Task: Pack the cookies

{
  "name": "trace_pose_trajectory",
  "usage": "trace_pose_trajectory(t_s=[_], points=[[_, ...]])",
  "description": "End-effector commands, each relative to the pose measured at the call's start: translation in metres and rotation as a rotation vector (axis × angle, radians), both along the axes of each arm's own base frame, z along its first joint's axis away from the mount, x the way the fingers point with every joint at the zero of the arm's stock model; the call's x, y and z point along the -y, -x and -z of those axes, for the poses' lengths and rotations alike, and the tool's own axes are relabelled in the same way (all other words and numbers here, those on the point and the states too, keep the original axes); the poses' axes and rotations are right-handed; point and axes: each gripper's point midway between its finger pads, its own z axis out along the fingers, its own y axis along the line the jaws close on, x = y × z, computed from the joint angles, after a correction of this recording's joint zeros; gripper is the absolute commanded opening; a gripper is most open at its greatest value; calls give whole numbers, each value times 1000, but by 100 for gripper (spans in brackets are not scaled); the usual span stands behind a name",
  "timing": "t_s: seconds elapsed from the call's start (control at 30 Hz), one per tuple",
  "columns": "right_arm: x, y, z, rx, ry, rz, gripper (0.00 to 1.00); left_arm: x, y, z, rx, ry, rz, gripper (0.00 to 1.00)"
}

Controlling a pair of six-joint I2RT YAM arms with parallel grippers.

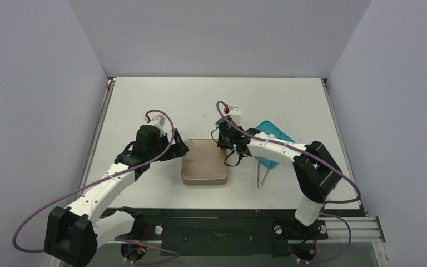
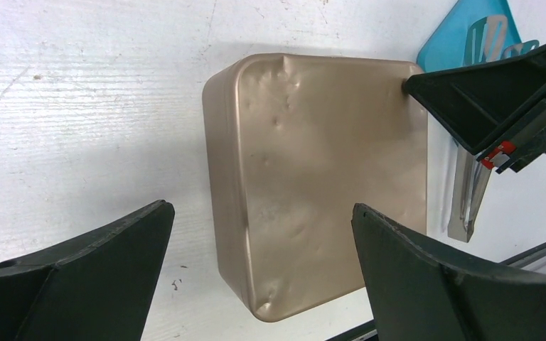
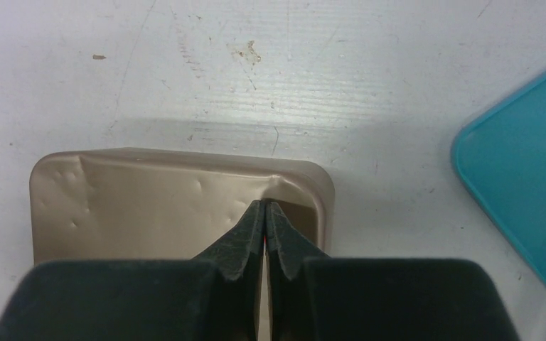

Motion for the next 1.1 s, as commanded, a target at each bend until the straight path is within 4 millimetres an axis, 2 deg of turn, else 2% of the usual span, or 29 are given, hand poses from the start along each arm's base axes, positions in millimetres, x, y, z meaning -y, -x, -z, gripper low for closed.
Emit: trace_pose_trajectory(t_s=[0.0,0.23,0.37,0.4,0.47,0.5,0.53,0.6,0.73,0.8,0.9,1.03,1.07], points=[[13,14,29,-76,52,-13,0,13,-16,-25,80,30,46,97],[15,15,13,-47,27,-7,0,27,-29,-38,106,68,87,97],[14,20,11,-44,22,-9,0,33,-39,-48,118,69,97,99],[15,21,13,-44,24,-8,0,32,-42,-50,121,64,92,95],[15,23,13,-41,20,-4,0,33,-49,-52,116,47,86,77],[15,23,13,-39,15,-2,0,34,-53,-52,107,39,86,59],[15,24,14,-40,15,-3,0,33,-56,-52,106,26,81,52],[15,25,14,-39,11,-3,0,35,-65,-54,99,9,76,29],[14,26,14,-38,7,-5,0,40,-75,-36,49,-33,74,8],[15,27,14,-37,8,-6,0,43,-80,-30,43,-59,66,0],[15,28,15,-39,4,-8,0,41,-82,-15,21,-115,34,0],[14,29,17,-42,1,-11,0,32,-77,25,-52,-173,-18,0],[15,29,18,-44,3,-12,0,28,-73,41,-80,-188,-30,0]])
